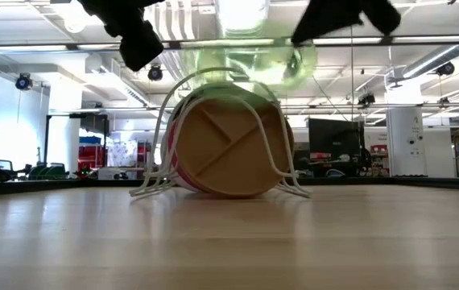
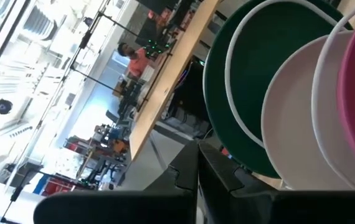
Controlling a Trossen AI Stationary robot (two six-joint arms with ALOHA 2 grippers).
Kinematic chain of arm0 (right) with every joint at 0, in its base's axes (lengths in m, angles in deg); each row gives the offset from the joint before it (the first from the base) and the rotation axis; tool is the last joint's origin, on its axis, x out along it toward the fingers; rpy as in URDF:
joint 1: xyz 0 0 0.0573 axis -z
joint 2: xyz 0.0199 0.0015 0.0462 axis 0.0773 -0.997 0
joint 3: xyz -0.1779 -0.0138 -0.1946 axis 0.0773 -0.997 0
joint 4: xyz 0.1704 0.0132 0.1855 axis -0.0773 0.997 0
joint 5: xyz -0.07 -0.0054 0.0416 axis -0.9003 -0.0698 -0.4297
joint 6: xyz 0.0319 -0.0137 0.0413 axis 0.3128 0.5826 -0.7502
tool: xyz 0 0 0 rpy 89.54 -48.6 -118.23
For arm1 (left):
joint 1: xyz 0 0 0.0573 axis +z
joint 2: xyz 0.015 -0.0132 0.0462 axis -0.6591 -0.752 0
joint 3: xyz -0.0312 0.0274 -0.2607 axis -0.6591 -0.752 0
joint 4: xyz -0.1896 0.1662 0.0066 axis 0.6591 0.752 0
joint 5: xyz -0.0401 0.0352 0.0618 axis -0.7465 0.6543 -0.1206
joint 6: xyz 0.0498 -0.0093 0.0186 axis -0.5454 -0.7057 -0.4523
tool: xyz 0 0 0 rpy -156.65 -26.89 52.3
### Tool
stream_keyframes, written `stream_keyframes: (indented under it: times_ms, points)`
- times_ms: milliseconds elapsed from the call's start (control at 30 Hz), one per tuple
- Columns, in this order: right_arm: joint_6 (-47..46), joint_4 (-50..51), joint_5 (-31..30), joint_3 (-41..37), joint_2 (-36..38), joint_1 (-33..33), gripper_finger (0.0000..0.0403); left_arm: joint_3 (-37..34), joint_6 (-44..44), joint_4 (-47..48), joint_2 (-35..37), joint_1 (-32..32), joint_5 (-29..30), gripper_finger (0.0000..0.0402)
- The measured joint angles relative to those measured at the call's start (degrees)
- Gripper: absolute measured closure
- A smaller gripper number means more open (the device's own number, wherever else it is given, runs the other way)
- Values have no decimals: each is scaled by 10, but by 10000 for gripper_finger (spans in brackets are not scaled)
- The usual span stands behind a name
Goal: Sort dishes
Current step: Put the light green plate in the dish rack
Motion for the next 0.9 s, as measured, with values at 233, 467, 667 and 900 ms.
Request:
stream_keyframes:
  times_ms: [233, 467, 667, 900]
  points:
    - [99, 6, -231, 0, 14, 10, 403, 0, 0, 0, 0, 0, 20, 401]
    - [138, 20, -249, -1, 17, 48, 403, 0, 0, 0, 0, 0, 19, 401]
    - [154, 42, -259, -3, 47, 67, 403, 0, 0, 0, 0, 0, 18, 401]
    - [176, 43, -260, -8, 51, 83, 403, -1, 0, 0, 0, 2, 18, 401]
